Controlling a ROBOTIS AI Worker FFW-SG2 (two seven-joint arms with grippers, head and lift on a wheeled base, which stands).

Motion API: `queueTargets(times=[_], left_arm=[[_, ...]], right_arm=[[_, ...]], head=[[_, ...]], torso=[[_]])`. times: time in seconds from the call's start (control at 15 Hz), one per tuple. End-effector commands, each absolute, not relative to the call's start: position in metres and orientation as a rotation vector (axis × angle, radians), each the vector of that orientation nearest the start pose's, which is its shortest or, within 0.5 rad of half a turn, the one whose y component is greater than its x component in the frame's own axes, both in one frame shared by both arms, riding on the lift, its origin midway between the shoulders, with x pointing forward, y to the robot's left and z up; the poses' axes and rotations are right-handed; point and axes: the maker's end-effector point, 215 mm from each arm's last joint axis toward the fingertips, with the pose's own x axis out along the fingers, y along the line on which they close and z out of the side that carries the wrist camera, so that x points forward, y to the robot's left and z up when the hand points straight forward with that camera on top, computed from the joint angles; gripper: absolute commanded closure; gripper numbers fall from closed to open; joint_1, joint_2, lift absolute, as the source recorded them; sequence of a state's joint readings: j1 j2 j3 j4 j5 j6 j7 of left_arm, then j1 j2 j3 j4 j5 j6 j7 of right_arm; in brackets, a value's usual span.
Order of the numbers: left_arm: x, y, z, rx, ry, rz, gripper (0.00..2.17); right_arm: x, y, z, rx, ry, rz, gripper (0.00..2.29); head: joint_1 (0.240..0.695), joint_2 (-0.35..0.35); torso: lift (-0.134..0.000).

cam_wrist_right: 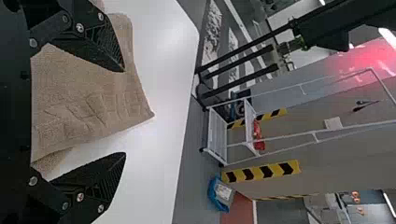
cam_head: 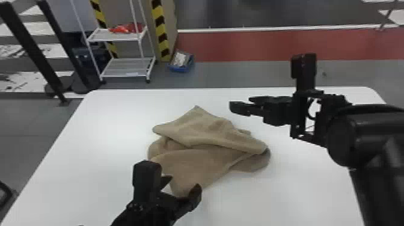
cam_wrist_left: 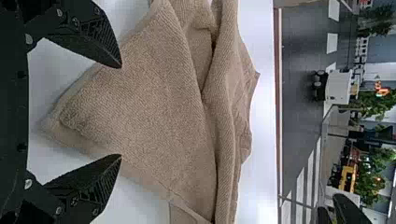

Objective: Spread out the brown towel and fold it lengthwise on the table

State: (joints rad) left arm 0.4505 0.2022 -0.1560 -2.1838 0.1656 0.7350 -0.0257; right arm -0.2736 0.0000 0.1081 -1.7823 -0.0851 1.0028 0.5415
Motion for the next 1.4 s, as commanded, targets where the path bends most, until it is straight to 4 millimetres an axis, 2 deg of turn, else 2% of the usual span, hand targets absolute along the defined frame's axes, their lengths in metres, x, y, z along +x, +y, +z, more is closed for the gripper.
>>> queueTargets(times=[0.0, 0.13, 0.2, 0.33, 0.47, 0.6, 0.87, 1.2, 1.33], left_arm=[[0.398, 0.148, -0.462, 0.019, 0.605, -0.288, 0.34], [0.4, 0.148, -0.465, 0.019, 0.61, -0.289, 0.48], [0.4, 0.148, -0.465, 0.021, 0.61, -0.294, 0.55], [0.4, 0.148, -0.467, 0.018, 0.614, -0.293, 1.0], [0.401, 0.153, -0.467, 0.018, 0.614, -0.278, 1.44], [0.402, 0.154, -0.467, 0.018, 0.612, -0.272, 1.45], [0.405, 0.155, -0.465, 0.019, 0.607, -0.266, 1.45], [0.405, 0.156, -0.461, 0.023, 0.599, -0.259, 1.45], [0.406, 0.156, -0.459, 0.023, 0.596, -0.26, 1.45]], right_arm=[[0.583, -0.04, -0.352, 0.128, 0.562, 0.681, 0.29], [0.587, -0.041, -0.364, 0.126, 0.621, 0.675, 0.29], [0.582, -0.041, -0.373, 0.12, 0.667, 0.67, 0.29], [0.571, -0.048, -0.389, 0.123, 0.758, 0.641, 0.35], [0.551, -0.056, -0.405, 0.144, 0.861, 0.618, 0.35], [0.537, -0.067, -0.414, 0.161, 0.933, 0.589, 0.35], [0.529, -0.083, -0.419, 0.191, 0.961, 0.554, 0.35], [0.534, -0.111, -0.415, 0.185, 0.977, 0.48, 0.41], [0.54, -0.112, -0.41, 0.183, 0.972, 0.48, 0.41]], head=[[0.695, 0.113], [0.695, 0.12], [0.695, 0.12], [0.695, 0.12], [0.695, 0.114], [0.695, 0.114], [0.695, 0.099], [0.695, 0.076], [0.695, 0.058]], torso=[[-0.124], [-0.124], [-0.124], [-0.124], [-0.124], [-0.124], [-0.124], [-0.124], [-0.124]])
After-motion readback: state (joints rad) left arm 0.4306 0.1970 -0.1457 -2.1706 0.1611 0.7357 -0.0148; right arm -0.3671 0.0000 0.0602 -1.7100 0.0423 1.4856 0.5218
